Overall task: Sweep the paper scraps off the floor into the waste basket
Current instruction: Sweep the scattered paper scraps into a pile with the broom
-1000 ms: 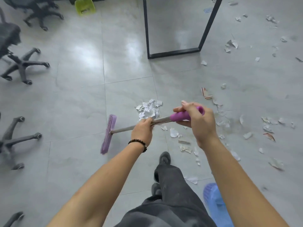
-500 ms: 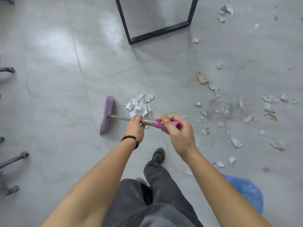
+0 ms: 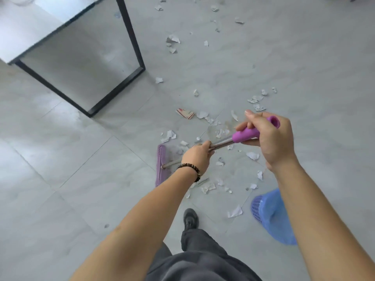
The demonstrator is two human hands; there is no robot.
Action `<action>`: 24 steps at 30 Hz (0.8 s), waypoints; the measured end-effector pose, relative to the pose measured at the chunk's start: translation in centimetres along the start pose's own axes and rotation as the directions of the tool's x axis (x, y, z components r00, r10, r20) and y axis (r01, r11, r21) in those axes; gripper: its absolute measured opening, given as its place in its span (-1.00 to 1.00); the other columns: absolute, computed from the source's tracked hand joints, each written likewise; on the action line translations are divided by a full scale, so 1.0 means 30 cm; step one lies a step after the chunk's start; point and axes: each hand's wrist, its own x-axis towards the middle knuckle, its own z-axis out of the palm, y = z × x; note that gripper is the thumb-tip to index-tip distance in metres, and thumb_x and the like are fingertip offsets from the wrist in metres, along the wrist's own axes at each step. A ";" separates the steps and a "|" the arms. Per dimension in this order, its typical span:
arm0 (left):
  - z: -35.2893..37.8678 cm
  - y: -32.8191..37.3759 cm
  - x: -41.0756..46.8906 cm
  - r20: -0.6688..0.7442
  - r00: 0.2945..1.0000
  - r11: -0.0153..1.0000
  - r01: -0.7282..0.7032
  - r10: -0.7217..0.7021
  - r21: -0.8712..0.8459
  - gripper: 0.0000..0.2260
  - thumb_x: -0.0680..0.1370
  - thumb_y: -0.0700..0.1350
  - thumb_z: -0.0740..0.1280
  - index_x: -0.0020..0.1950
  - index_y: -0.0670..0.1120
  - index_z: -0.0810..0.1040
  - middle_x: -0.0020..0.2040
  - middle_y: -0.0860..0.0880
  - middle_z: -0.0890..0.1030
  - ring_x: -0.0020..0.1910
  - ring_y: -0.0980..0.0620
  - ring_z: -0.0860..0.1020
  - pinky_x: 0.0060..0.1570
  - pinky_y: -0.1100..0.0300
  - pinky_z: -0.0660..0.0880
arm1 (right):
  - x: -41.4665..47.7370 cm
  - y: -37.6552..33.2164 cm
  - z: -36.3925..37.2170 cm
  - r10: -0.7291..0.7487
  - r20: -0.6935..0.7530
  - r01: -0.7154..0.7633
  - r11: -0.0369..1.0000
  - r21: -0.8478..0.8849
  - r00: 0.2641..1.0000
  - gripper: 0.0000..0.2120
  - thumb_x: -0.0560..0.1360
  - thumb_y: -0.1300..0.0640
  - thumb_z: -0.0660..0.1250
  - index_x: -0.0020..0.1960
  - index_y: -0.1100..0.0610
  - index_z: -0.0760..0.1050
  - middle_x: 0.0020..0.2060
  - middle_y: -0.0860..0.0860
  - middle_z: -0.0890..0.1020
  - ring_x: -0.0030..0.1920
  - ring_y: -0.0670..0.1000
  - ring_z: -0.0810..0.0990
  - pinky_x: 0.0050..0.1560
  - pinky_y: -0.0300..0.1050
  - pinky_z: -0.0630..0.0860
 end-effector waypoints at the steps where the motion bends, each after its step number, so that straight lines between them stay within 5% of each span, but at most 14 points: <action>1: -0.025 0.007 0.000 -0.004 1.000 0.999 -0.018 0.019 0.027 -0.77 0.66 0.01 0.14 0.21 -0.09 0.42 -0.04 -0.15 0.56 -0.10 -0.18 0.55 -0.26 0.11 0.32 | -0.003 -0.021 -0.003 -0.006 -0.017 0.006 1.000 0.019 1.000 -0.60 0.54 0.12 0.36 -0.47 0.07 0.48 -0.35 0.07 0.69 -0.21 0.16 0.67 -0.15 0.16 0.66; 7: -0.186 -0.190 -0.062 -0.017 0.999 0.994 -0.032 0.035 0.107 -0.81 0.65 0.01 0.14 0.15 -0.06 0.43 -0.06 -0.10 0.56 -0.15 -0.15 0.56 -0.28 0.09 0.41 | -0.062 -0.058 0.184 0.040 -0.011 -0.039 0.993 0.110 0.999 -0.67 0.54 0.13 0.36 -0.38 0.16 0.48 -0.31 0.14 0.69 -0.18 0.16 0.69 -0.18 0.08 0.68; 13: -0.271 -0.619 -0.139 -0.009 0.999 0.989 0.044 -0.044 0.140 -0.82 0.65 0.01 0.15 0.12 -0.07 0.43 -0.04 -0.08 0.55 -0.12 -0.14 0.56 -0.27 0.12 0.36 | -0.153 0.050 0.578 0.192 0.059 -0.198 0.972 0.130 0.980 -0.67 0.56 0.10 0.35 -0.38 0.10 0.55 -0.24 0.13 0.71 -0.03 0.24 0.70 0.04 0.22 0.64; 18: -0.258 -0.912 -0.190 0.031 0.989 0.979 0.139 -0.144 0.147 -0.81 0.65 0.01 0.16 0.14 -0.08 0.43 0.00 -0.10 0.55 -0.06 -0.16 0.56 -0.20 0.04 0.46 | -0.213 0.142 0.826 0.296 0.157 -0.309 0.949 0.063 0.942 -0.68 0.60 0.05 0.31 -0.10 0.32 0.62 -0.08 0.13 0.72 0.06 0.16 0.68 0.15 0.15 0.61; 24: -0.167 -0.977 -0.228 0.089 0.983 0.984 0.155 -0.163 0.092 -0.78 0.65 0.05 0.15 0.14 -0.07 0.43 -0.02 -0.13 0.55 -0.11 -0.19 0.56 -0.26 0.08 0.37 | -0.251 0.223 0.865 0.337 0.190 -0.351 0.936 0.040 0.922 -0.69 0.59 -0.01 0.34 -0.05 0.25 0.66 -0.05 0.09 0.72 0.08 0.08 0.68 0.18 0.06 0.61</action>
